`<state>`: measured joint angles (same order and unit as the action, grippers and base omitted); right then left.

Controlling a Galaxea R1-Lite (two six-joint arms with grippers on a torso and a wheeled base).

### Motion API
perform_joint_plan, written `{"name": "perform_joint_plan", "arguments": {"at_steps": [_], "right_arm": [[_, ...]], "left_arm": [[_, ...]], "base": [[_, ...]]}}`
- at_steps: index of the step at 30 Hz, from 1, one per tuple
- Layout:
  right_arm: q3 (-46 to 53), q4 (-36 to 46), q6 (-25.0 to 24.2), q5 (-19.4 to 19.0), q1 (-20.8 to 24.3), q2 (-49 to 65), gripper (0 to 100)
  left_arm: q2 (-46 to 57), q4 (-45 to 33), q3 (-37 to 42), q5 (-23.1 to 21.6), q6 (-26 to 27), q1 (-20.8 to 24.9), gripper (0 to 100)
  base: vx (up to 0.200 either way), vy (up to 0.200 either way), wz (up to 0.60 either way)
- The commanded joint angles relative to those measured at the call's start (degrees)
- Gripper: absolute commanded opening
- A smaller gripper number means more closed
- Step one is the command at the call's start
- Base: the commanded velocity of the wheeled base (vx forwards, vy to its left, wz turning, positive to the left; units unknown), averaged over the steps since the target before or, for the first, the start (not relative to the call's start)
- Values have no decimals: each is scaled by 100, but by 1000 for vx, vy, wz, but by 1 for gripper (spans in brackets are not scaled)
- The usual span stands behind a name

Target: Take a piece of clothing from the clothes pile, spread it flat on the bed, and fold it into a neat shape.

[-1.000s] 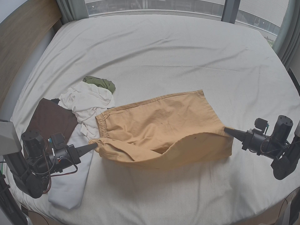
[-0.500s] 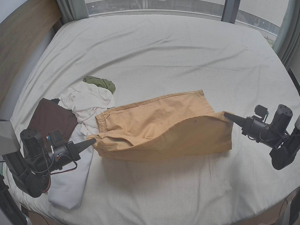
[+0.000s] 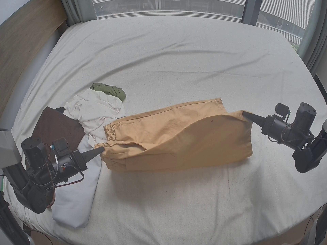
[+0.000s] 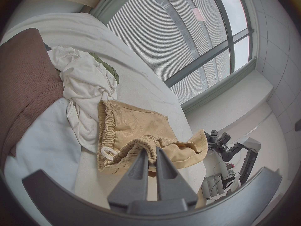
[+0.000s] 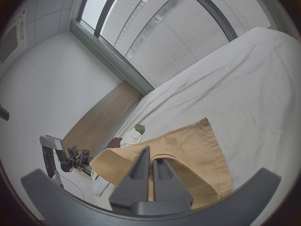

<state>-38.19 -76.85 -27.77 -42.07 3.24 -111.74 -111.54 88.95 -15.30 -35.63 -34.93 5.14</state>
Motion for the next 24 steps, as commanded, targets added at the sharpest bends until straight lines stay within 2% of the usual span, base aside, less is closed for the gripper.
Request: {"name": "perform_joint_plan", "arguments": {"at_steps": [1, 10, 24], "right_arm": [[-294, 144, 0, -3, 1, -6, 0], [-909, 750, 8, 6, 10, -15, 0], [-1814, 1594, 35, 6, 36, -349, 0]], "left_arm": [[71, 17, -52, 4, -58, 13, 0], [1, 17, -184, 206, -181, 74, 0], [-43, 17, -263, 223, -304, 101, 0]], "base": [[0, 0, 0], [0, 0, 0], [0, 0, 0]]}}
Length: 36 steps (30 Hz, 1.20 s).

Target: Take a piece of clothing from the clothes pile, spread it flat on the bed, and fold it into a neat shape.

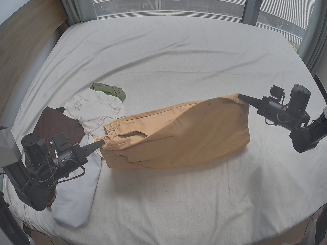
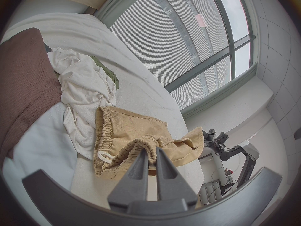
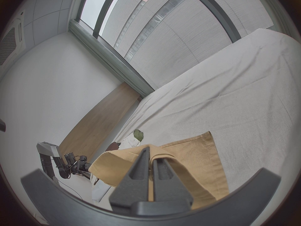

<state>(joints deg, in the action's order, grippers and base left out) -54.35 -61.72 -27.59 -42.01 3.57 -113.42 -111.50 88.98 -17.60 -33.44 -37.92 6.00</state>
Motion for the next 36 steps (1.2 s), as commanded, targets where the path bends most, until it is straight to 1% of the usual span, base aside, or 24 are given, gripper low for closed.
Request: {"name": "perform_joint_plan", "arguments": {"at_steps": [1, 4, 8, 14, 15, 16, 19, 23, 30, 33, 36], "right_arm": [[-199, 81, 17, 0, 3, -180, 0], [-340, 99, 25, 0, 12, -303, 0], [-419, 108, 25, 0, 30, -347, 0], [-612, 116, 25, 0, -6, -470, 0], [-691, 116, 25, 0, -23, -541, 0], [-700, 116, 25, 0, -23, -541, 0], [-814, 116, 25, 8, -32, -629, 0], [-920, 116, 25, 70, -14, -716, 0], [-1122, 275, 25, 70, -6, -822, 0], [-1210, 319, 25, 79, 3, -840, 0], [-1280, 363, 25, 79, 12, -892, 0]], "left_arm": [[-48, 14, -33, 4, -4, 15, 0], [-224, 14, -164, 364, -4, 121, 0], [-364, 14, -314, 681, -4, 218, 0], [-434, 14, -384, 751, -22, 262, 0], [-522, 14, -455, 857, -22, 262, 0], [-522, 14, -463, 865, -22, 262, 0], [-663, 5, -622, 1270, -22, 314, 0], [-716, 14, -771, 1568, -31, 402, 0], [-760, 14, -850, 1612, -48, 402, 0], [-760, 14, -903, 1612, -189, 411, 0], [-795, 14, -947, 1621, -215, 411, 0]], "base": [[0, 0, 0], [0, 0, 0], [0, 0, 0], [0, 0, 0], [0, 0, 0], [0, 0, 0], [0, 0, 0], [0, 0, 0], [0, 0, 0], [0, 0, 0], [0, 0, 0]]}}
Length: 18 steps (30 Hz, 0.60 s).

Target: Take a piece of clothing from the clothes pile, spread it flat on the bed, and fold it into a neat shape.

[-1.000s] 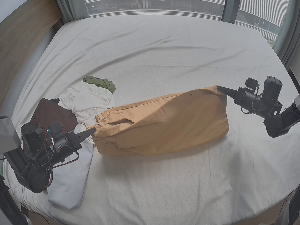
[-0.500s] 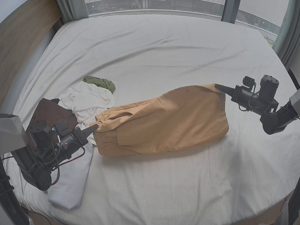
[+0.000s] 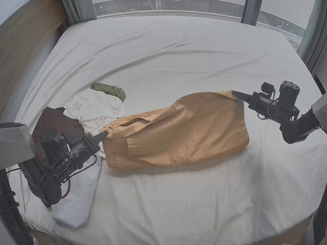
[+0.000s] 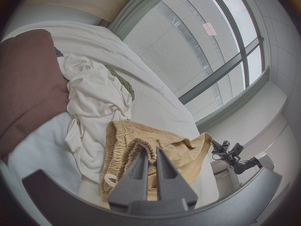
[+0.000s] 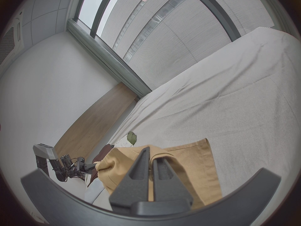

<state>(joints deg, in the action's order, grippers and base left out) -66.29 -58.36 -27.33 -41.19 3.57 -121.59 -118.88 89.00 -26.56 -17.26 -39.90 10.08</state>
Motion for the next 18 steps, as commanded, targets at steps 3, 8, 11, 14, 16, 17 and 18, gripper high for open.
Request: {"name": "perform_joint_plan", "arguments": {"at_steps": [3, 8, 11, 14, 16, 17, 18], "right_arm": [[-173, 44, 0, -3, 12, -111, 0], [-235, 96, 0, -3, -6, -155, 0], [-235, 96, 0, -3, -32, -181, 0], [-235, 96, 0, 6, -50, -199, 0], [-235, 96, 0, 6, -58, -225, 0], [-244, 96, 0, 6, -58, -225, 0], [-253, 96, 9, 6, -58, -225, 0]], "left_arm": [[-109, 12, -103, 21, -18, -15, 0], [-214, 12, -218, 188, -18, -41, 0], [-249, 3, -253, 223, -18, -59, 0], [-293, 3, -262, 232, -18, -59, 0], [-302, 3, -262, 232, -18, -68, 0], [-311, 3, -270, 232, -18, -68, 0], [-320, 3, -270, 232, -18, -77, 0]], "base": [[0, 0, 0], [0, 0, 0], [0, 0, 0], [0, 0, 0], [0, 0, 0], [0, 0, 0], [0, 0, 0]]}}
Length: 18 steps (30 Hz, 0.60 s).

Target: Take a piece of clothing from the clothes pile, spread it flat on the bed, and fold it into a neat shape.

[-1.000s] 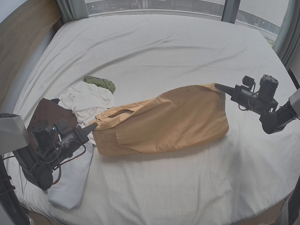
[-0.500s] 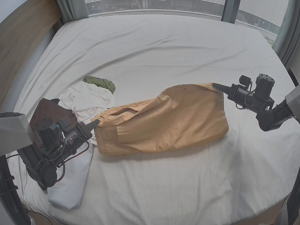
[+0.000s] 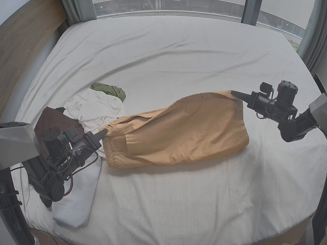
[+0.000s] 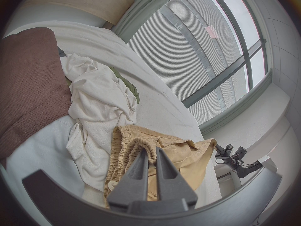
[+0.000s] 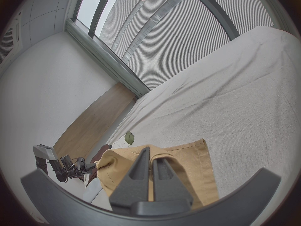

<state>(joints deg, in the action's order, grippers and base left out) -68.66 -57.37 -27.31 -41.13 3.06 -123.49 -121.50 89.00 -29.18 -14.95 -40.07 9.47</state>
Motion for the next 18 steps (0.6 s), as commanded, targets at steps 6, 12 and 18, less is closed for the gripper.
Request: {"name": "perform_joint_plan", "arguments": {"at_steps": [6, 12, 18], "right_arm": [[-51, -2, 6, 0, -7, -44, 0], [-69, -2, 15, 0, -7, -44, 0], [-95, -2, 173, 0, -7, -114, 0]], "left_arm": [[-58, 3, -26, 0, -1, -16, 0], [-58, 3, -35, -8, -1, -16, 0], [-58, 3, -35, -8, -1, -24, 0]], "base": [[0, 0, 0], [0, 0, 0], [0, 0, 0]]}}
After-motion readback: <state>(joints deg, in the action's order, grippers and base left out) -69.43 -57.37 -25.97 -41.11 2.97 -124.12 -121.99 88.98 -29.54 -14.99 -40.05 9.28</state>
